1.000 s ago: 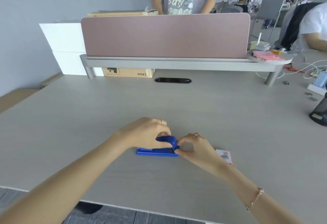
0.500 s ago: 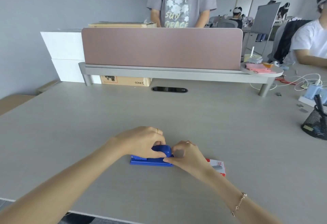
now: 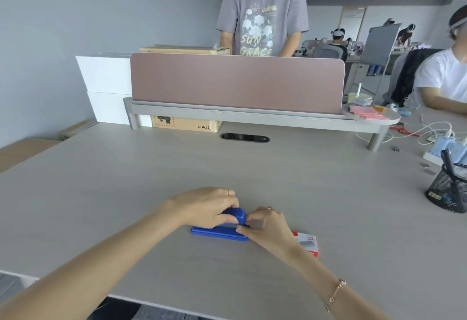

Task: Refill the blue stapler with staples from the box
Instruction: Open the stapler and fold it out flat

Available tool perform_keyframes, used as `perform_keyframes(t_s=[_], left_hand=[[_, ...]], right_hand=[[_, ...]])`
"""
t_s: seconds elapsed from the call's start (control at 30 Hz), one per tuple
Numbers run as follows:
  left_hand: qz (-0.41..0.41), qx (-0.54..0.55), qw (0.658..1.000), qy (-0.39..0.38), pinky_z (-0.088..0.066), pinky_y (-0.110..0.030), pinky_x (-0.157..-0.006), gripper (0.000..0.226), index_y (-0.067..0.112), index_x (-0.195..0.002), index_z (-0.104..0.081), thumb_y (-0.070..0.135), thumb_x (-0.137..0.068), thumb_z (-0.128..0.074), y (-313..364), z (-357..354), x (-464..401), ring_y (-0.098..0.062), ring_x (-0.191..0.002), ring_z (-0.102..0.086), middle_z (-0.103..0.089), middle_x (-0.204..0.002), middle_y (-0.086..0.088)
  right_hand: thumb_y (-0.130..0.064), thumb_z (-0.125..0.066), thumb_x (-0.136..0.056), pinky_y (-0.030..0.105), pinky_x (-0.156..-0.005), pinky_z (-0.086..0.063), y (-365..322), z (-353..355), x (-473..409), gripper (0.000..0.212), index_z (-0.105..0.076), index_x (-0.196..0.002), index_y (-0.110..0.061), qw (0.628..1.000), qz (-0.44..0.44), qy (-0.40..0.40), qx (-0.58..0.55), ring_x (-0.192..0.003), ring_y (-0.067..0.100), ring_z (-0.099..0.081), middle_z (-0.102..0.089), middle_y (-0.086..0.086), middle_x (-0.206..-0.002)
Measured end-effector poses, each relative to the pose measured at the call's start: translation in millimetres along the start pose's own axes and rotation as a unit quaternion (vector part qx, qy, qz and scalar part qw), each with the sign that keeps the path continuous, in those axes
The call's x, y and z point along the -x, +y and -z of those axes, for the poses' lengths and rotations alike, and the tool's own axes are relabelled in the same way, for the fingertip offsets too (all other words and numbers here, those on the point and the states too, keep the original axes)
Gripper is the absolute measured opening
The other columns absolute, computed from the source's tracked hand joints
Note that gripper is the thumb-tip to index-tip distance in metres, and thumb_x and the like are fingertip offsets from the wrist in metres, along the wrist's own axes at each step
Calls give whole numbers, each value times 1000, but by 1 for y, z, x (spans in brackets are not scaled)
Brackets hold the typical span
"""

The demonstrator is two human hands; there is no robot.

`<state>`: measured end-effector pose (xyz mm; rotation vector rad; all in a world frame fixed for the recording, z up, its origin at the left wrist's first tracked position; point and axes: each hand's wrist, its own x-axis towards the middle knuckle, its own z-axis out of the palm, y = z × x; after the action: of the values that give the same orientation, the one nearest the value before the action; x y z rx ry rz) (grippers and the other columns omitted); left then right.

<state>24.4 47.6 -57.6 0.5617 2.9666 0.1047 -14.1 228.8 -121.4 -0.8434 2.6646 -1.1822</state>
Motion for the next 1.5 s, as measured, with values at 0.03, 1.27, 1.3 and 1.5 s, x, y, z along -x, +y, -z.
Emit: perform_keyframes(t_s=[0.03,1.27,1.3,1.5], left_hand=[[3,9,1000,9,-40,-28,-71,29,17,-107,-57,41,-96,-47,0,1,1,-15,-79,-50,-46,-91,10],[131,222,962,88,-51,-39,-77,13,25,-96,-50,20,-92,-62,-120,-15,105,-25,-86,-62,-65,-96,-4],[132,218,963,85,-50,-41,-79,13,25,-95,-51,20,-91,-63,-122,-19,107,-26,-86,-61,-64,-96,-4],[122,187,972,75,-47,-37,-84,12,28,-95,-55,28,-89,-65,-132,-41,110,-13,-87,-55,-61,-93,7]], right_hand=[[-34,-67,-75,33,-91,-41,0,0,1,12,-70,-87,-36,1000,3,1,0,-87,10,-51,-64,-10,-76],[-35,-71,-73,27,-78,-43,-12,1,-4,5,-71,-73,-30,996,-15,-30,82,-89,12,-54,-61,-19,-72],[-35,-71,-73,27,-77,-42,-13,1,-4,6,-72,-74,-30,996,-17,-30,84,-88,12,-54,-60,-19,-72],[-34,-70,-74,30,-81,-44,-14,1,-3,8,-72,-76,-26,996,-17,-32,85,-91,14,-54,-63,-15,-78]])
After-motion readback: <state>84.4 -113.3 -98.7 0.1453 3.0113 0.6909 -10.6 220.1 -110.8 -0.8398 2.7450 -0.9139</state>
